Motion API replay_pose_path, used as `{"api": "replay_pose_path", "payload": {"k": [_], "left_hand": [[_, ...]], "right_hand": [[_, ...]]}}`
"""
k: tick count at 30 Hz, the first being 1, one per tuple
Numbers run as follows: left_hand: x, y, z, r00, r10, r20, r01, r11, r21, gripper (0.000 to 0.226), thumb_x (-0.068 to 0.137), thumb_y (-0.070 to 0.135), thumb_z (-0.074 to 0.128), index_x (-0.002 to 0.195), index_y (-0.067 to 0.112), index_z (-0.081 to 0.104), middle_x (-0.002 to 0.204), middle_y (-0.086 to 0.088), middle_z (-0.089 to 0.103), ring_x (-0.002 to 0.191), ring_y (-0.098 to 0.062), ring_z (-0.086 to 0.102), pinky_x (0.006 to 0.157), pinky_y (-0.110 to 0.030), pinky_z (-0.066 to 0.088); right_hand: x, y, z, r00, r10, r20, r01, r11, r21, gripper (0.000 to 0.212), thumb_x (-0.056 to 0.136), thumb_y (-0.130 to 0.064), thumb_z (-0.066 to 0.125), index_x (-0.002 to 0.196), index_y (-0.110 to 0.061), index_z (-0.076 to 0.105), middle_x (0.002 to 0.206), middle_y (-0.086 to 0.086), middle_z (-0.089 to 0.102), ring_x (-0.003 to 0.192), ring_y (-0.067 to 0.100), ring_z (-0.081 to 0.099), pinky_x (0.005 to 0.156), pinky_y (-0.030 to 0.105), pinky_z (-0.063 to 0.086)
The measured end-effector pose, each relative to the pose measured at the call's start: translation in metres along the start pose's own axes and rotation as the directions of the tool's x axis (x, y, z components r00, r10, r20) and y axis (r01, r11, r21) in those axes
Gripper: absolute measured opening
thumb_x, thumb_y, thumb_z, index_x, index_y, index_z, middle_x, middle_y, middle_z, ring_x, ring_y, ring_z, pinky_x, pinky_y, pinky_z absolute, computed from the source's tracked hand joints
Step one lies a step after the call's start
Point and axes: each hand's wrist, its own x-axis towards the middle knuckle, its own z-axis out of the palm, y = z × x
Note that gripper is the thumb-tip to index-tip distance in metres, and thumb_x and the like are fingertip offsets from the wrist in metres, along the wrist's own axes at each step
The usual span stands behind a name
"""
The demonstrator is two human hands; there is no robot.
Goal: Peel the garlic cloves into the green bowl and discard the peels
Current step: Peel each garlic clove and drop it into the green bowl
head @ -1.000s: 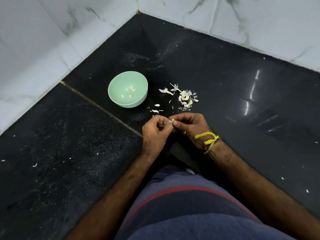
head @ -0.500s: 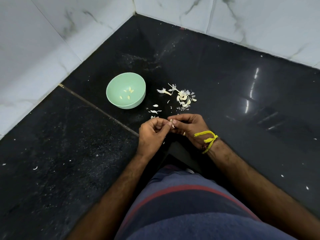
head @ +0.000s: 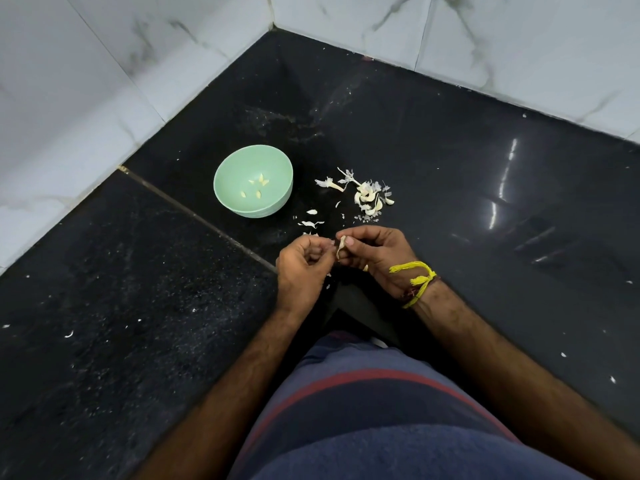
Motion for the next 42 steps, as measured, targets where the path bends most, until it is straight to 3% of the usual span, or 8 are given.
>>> {"api": "replay_pose_path", "payload": {"k": [5, 9, 13, 15, 20, 23, 29, 42], "left_hand": [[0.009, 0.002, -0.005, 0.998, 0.052, -0.03, -0.05, 0.996, 0.07, 0.012, 0.093, 0.007, 0.07, 0.1, 0.013, 0.076, 0.074, -0.007, 0.073, 0.065, -0.011, 0.064, 0.067, -0.028, 0.055], [0.011, 0.001, -0.006, 0.995, 0.101, -0.006, -0.099, 0.983, 0.152, 0.019, 0.09, 0.009, 0.066, 0.099, 0.022, 0.077, 0.056, -0.003, 0.052, 0.052, -0.014, 0.044, 0.054, -0.022, 0.04], [0.009, 0.003, -0.004, 0.999, 0.041, -0.022, -0.038, 0.989, 0.144, 0.012, 0.085, 0.021, 0.065, 0.086, 0.026, 0.076, 0.068, -0.001, 0.072, 0.06, -0.017, 0.065, 0.066, -0.037, 0.06], [0.009, 0.003, -0.005, 1.0, 0.006, -0.009, -0.004, 0.986, 0.166, 0.013, 0.089, 0.015, 0.065, 0.088, 0.023, 0.075, 0.073, -0.001, 0.075, 0.066, -0.015, 0.071, 0.073, -0.044, 0.062], [0.007, 0.004, -0.007, 1.0, 0.011, -0.017, -0.007, 0.973, 0.229, 0.019, 0.092, 0.032, 0.069, 0.082, 0.018, 0.075, 0.069, 0.004, 0.073, 0.065, -0.012, 0.069, 0.071, -0.037, 0.06], [0.005, 0.009, -0.006, 0.997, 0.072, -0.004, -0.07, 0.975, 0.212, 0.004, 0.09, 0.024, 0.075, 0.09, 0.021, 0.078, 0.074, 0.01, 0.073, 0.069, -0.007, 0.067, 0.07, -0.029, 0.057], [0.001, 0.01, -0.004, 0.988, 0.145, 0.059, -0.155, 0.965, 0.213, 0.008, 0.085, 0.016, 0.074, 0.09, 0.021, 0.079, 0.079, 0.007, 0.076, 0.075, -0.018, 0.072, 0.074, -0.041, 0.061], [-0.005, 0.015, -0.001, 0.987, 0.152, 0.043, -0.158, 0.94, 0.301, 0.013, 0.081, 0.021, 0.069, 0.087, 0.015, 0.079, 0.075, 0.006, 0.075, 0.067, -0.011, 0.069, 0.068, -0.036, 0.059]], "right_hand": [[0.003, -0.002, -0.005, 0.999, -0.006, -0.046, 0.005, 1.0, -0.021, 0.013, 0.089, 0.001, 0.063, 0.101, 0.003, 0.069, 0.087, 0.015, 0.071, 0.076, 0.021, 0.069, 0.072, 0.031, 0.06], [0.004, -0.001, -0.002, 0.999, -0.011, -0.05, 0.009, 0.999, -0.051, 0.012, 0.089, 0.001, 0.063, 0.1, 0.001, 0.07, 0.086, 0.014, 0.073, 0.075, 0.02, 0.07, 0.069, 0.029, 0.06], [0.004, 0.001, -0.002, 0.997, -0.005, -0.078, 0.002, 0.999, -0.049, 0.012, 0.088, 0.002, 0.064, 0.098, 0.001, 0.07, 0.083, 0.015, 0.072, 0.072, 0.019, 0.07, 0.066, 0.028, 0.059], [0.004, 0.001, -0.003, 0.997, -0.006, -0.081, 0.002, 0.999, -0.05, 0.012, 0.088, 0.001, 0.064, 0.099, 0.002, 0.069, 0.085, 0.015, 0.072, 0.072, 0.02, 0.069, 0.066, 0.028, 0.059], [0.004, 0.0, -0.003, 0.996, -0.006, -0.084, 0.002, 0.999, -0.049, 0.013, 0.088, 0.0, 0.065, 0.1, 0.002, 0.07, 0.086, 0.016, 0.072, 0.074, 0.021, 0.069, 0.067, 0.029, 0.059], [0.004, -0.001, -0.002, 0.996, -0.009, -0.086, 0.005, 0.999, -0.052, 0.012, 0.088, 0.001, 0.065, 0.098, 0.001, 0.07, 0.08, 0.013, 0.072, 0.072, 0.019, 0.069, 0.067, 0.028, 0.059], [0.002, 0.001, 0.002, 0.995, 0.013, -0.099, -0.014, 1.0, -0.018, 0.011, 0.087, 0.002, 0.065, 0.096, 0.003, 0.07, 0.078, 0.013, 0.072, 0.07, 0.019, 0.069, 0.069, 0.029, 0.06], [-0.004, 0.002, 0.01, 0.989, 0.075, -0.123, -0.068, 0.996, 0.064, 0.008, 0.089, 0.005, 0.062, 0.09, 0.002, 0.069, 0.072, 0.009, 0.072, 0.066, 0.015, 0.069, 0.066, 0.027, 0.059]]}}
